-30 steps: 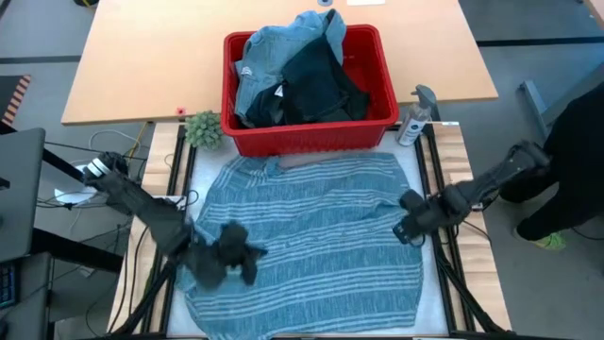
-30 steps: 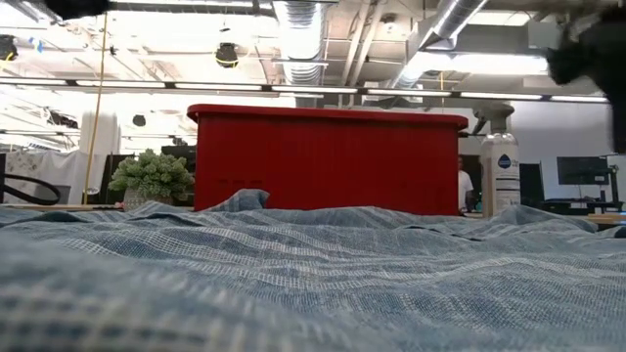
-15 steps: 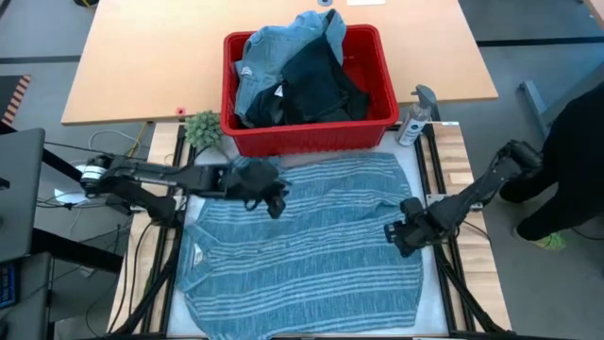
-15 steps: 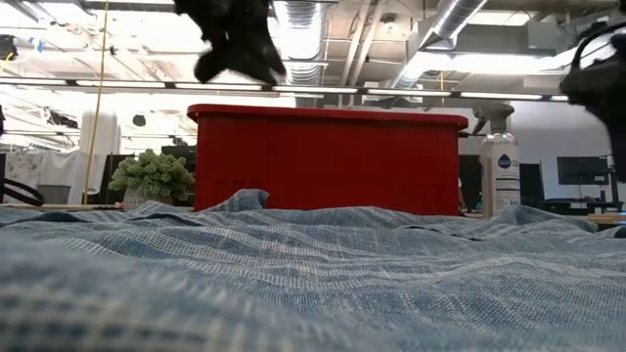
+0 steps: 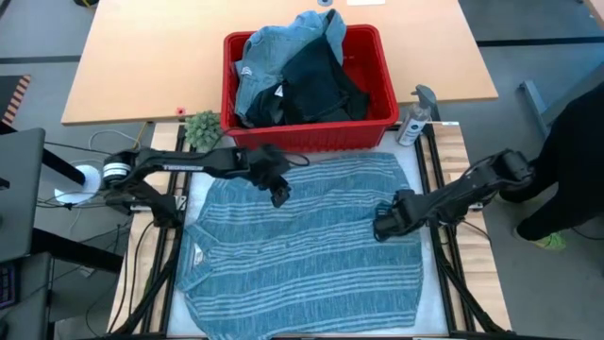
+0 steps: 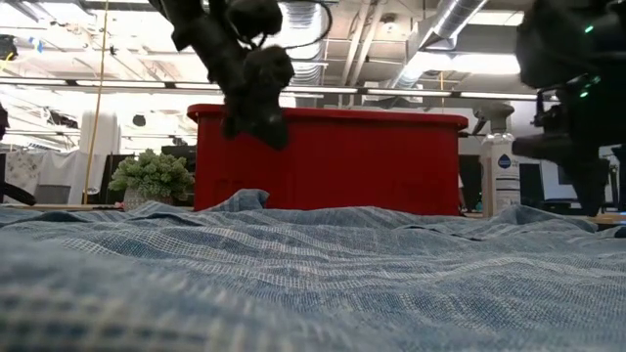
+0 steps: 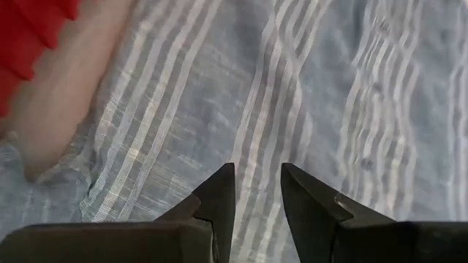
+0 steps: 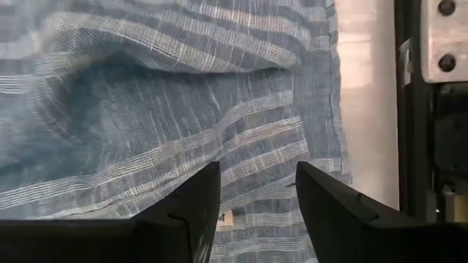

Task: Fold Laundry from Bin
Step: Fold the blue polo shirt

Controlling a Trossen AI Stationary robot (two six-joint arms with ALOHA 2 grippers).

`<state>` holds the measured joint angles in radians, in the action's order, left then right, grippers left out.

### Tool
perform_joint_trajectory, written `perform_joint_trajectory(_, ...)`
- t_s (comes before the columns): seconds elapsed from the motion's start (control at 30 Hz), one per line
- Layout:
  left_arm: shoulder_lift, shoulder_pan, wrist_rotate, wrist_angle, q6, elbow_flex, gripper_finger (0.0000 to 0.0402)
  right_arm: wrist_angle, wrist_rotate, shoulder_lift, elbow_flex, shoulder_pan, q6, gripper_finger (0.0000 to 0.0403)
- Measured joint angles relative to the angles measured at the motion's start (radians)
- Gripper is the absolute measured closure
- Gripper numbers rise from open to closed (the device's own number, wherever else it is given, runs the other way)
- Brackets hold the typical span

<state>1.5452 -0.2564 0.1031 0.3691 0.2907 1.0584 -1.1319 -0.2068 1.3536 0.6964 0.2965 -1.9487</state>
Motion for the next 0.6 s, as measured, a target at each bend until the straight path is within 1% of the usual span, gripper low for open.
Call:
perform_joint_trajectory(0.17,0.065,-0.013,0.036,0.001,-0.046,0.000,0.0302,0.024,0.033,0.057,0.000,-0.044,0.046,0.0200)
perform_joint_trajectory(0.3,0.078,-0.021,0.034,-0.013,-0.070,-0.026,0.0302,0.035,0.067,0.085,0.000,-0.062,0.073,0.0205)
perform_joint_trajectory(0.37,0.078,-0.025,0.015,-0.040,-0.070,-0.067,0.0302,0.051,0.082,0.095,0.000,-0.072,0.094,0.0216)
perform_joint_trajectory(0.47,0.079,-0.041,0.020,-0.080,-0.063,-0.125,0.0302,0.079,0.090,0.113,0.000,-0.075,0.113,0.0241)
perform_joint_trajectory(0.6,0.079,-0.052,0.020,-0.132,-0.049,-0.171,0.0302,0.120,0.104,0.140,0.002,-0.084,0.166,0.0271)
